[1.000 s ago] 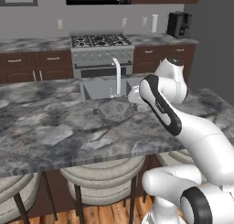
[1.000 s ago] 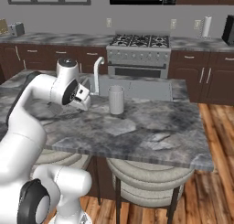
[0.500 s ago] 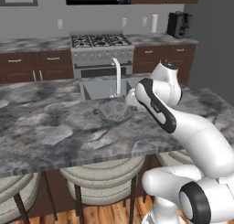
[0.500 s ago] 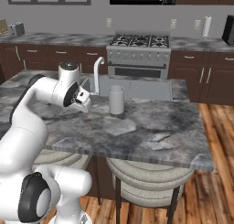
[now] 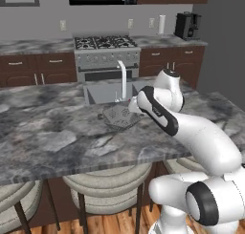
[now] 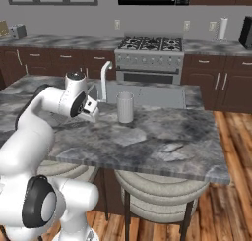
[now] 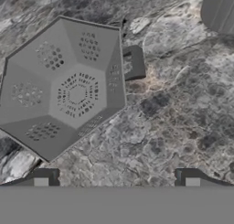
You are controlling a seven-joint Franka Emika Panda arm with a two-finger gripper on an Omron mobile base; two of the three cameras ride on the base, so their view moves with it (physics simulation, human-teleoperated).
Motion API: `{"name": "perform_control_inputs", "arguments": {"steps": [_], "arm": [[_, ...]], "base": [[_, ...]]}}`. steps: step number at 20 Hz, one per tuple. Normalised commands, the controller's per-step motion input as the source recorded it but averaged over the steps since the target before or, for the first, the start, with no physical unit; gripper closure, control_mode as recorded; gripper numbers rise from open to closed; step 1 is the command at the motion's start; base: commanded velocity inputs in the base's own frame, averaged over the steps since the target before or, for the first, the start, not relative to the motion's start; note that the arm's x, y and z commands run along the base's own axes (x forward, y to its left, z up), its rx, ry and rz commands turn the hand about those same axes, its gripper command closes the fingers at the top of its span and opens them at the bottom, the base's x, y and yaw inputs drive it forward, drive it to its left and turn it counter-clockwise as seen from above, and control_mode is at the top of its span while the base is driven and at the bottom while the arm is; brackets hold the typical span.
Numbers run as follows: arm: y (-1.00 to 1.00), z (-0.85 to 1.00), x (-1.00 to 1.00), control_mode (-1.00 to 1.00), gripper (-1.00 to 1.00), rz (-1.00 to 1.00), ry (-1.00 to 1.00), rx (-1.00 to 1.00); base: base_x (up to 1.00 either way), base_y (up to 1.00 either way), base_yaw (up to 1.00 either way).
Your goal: Pick the glass cup and colander and place them in the sink. Then turn on the water.
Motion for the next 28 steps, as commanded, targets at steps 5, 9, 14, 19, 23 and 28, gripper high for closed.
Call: {"name": "perform_control_inputs", "arguments": {"steps": [5, 9, 14, 19, 23, 28], "arm": [[0.11, -0.11, 0.36, -1.00, -1.00, 0.00, -0.04, 0.00], [0.15, -0.16, 0.39, -1.00, -1.00, 0.00, -0.01, 0.00], [0.01, -0.22, 0.25, -1.00, -1.00, 0.00, 0.00, 0.00], [0.00, -0.22, 0.19, -1.00, -1.00, -0.01, 0.00, 0.00], [0.02, -0.23, 0.22, -1.00, -1.00, -0.02, 0.00, 0.00], [0.09, -0.25, 0.27, -1.00, -1.00, -0.03, 0.00, 0.00]], "base": [[0.00, 0.00, 0.00], [0.00, 0.00, 0.00], [0.00, 0.00, 0.00], [0.00, 0.00, 0.00], [0.00, 0.00, 0.00], [0.00, 0.00, 0.00]]}}
